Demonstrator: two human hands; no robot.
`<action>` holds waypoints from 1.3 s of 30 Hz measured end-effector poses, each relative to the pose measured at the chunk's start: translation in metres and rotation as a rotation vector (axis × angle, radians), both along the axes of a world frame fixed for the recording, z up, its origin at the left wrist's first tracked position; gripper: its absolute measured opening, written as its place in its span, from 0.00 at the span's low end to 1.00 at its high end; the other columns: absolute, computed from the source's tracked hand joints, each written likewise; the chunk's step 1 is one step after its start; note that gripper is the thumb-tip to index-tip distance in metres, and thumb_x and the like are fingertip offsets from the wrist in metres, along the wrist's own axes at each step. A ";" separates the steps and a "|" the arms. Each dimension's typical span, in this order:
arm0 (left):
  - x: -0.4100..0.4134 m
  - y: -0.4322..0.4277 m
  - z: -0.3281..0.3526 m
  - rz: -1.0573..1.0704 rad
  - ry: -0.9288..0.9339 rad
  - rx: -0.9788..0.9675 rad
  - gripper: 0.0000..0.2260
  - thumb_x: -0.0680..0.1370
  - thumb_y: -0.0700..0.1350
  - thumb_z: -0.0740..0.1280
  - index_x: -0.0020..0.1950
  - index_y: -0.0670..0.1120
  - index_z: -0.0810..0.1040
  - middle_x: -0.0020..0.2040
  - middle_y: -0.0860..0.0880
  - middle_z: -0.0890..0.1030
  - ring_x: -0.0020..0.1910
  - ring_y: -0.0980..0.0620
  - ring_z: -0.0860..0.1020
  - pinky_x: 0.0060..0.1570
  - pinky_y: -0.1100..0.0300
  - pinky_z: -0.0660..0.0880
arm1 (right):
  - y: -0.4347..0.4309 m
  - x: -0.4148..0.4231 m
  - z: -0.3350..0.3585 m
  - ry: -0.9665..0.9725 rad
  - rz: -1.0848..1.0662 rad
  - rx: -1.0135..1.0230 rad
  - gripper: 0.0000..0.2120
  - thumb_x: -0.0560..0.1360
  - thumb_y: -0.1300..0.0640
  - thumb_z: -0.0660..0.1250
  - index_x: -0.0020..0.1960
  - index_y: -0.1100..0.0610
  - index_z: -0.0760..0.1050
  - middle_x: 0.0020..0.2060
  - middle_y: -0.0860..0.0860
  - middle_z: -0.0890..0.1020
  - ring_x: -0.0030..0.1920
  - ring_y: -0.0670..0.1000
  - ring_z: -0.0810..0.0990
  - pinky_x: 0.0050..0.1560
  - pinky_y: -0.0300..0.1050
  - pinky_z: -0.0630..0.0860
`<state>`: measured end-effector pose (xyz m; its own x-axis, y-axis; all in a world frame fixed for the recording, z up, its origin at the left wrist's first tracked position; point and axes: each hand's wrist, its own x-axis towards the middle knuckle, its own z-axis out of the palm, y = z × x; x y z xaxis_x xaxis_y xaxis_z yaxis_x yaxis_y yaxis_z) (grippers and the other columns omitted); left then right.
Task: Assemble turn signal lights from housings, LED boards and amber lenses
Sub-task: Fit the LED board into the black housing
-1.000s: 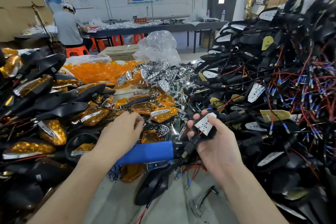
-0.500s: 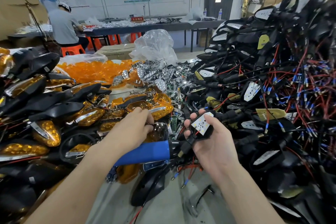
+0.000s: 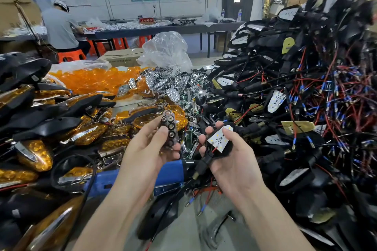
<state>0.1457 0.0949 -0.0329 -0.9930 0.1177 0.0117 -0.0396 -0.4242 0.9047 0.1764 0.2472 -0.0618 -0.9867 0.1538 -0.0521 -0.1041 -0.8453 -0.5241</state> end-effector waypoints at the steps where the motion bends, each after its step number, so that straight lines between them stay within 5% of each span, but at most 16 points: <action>1: 0.002 0.001 0.000 -0.011 0.008 -0.004 0.07 0.82 0.36 0.62 0.58 0.44 0.75 0.39 0.46 0.81 0.34 0.49 0.81 0.30 0.59 0.77 | 0.000 -0.001 0.001 0.001 -0.003 -0.008 0.07 0.81 0.59 0.59 0.53 0.55 0.76 0.41 0.53 0.82 0.39 0.54 0.83 0.36 0.43 0.78; 5: 0.008 -0.005 -0.003 -0.016 0.076 -0.239 0.04 0.81 0.34 0.58 0.53 0.43 0.70 0.43 0.44 0.85 0.37 0.49 0.80 0.32 0.57 0.77 | 0.000 -0.002 0.001 -0.002 -0.019 -0.022 0.08 0.82 0.59 0.58 0.51 0.55 0.76 0.40 0.53 0.81 0.38 0.54 0.82 0.35 0.42 0.77; 8: 0.016 -0.015 -0.013 -0.016 0.380 -0.734 0.06 0.79 0.44 0.61 0.53 0.53 0.69 0.40 0.47 0.80 0.33 0.50 0.75 0.35 0.45 0.76 | -0.001 -0.003 0.001 0.003 -0.024 -0.032 0.07 0.80 0.59 0.59 0.50 0.55 0.76 0.40 0.53 0.81 0.38 0.53 0.82 0.35 0.42 0.77; 11: 0.020 -0.017 -0.019 0.017 0.738 -1.184 0.08 0.76 0.57 0.60 0.55 0.63 0.71 0.44 0.60 0.77 0.38 0.63 0.75 0.40 0.60 0.74 | 0.000 -0.004 0.001 0.022 -0.035 -0.040 0.06 0.74 0.58 0.63 0.50 0.55 0.76 0.39 0.53 0.82 0.38 0.53 0.83 0.34 0.42 0.78; 13: 0.021 -0.012 -0.020 0.016 0.875 -1.291 0.10 0.75 0.61 0.60 0.52 0.60 0.75 0.43 0.64 0.74 0.45 0.64 0.72 0.47 0.71 0.69 | 0.000 -0.004 0.000 0.027 -0.040 -0.050 0.06 0.75 0.58 0.63 0.50 0.55 0.77 0.40 0.53 0.82 0.38 0.53 0.83 0.34 0.42 0.79; 19: 0.018 -0.009 -0.026 0.043 0.995 -1.377 0.16 0.74 0.62 0.61 0.46 0.53 0.81 0.40 0.60 0.76 0.44 0.60 0.70 0.44 0.69 0.61 | 0.000 -0.003 -0.005 0.019 -0.040 -0.059 0.07 0.82 0.58 0.59 0.51 0.55 0.76 0.40 0.52 0.81 0.39 0.53 0.83 0.38 0.44 0.78; 26: 0.016 -0.009 -0.030 0.133 1.072 -1.367 0.15 0.75 0.57 0.62 0.46 0.49 0.82 0.41 0.57 0.79 0.43 0.58 0.71 0.45 0.68 0.64 | -0.008 -0.003 -0.007 -0.059 -0.052 -0.005 0.08 0.84 0.55 0.60 0.52 0.53 0.78 0.41 0.52 0.82 0.35 0.52 0.81 0.39 0.54 0.82; 34: 0.005 -0.017 -0.034 0.230 1.035 -1.440 0.16 0.78 0.55 0.60 0.53 0.47 0.82 0.45 0.54 0.78 0.45 0.53 0.74 0.44 0.64 0.66 | -0.007 -0.002 -0.008 -0.021 0.053 0.096 0.08 0.86 0.50 0.57 0.56 0.49 0.75 0.51 0.59 0.84 0.45 0.60 0.85 0.39 0.59 0.81; 39: 0.006 -0.017 -0.032 0.188 0.935 -1.316 0.17 0.82 0.57 0.55 0.56 0.51 0.80 0.46 0.58 0.75 0.46 0.57 0.72 0.42 0.63 0.70 | -0.007 -0.003 -0.008 -0.030 0.042 0.084 0.08 0.85 0.51 0.58 0.60 0.51 0.74 0.48 0.59 0.85 0.42 0.58 0.85 0.42 0.64 0.82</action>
<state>0.1519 0.0777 -0.0650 -0.6982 0.4179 0.5813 0.6625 0.6850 0.3032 0.1730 0.2403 -0.0701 -0.9905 0.1179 -0.0702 -0.0532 -0.8016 -0.5955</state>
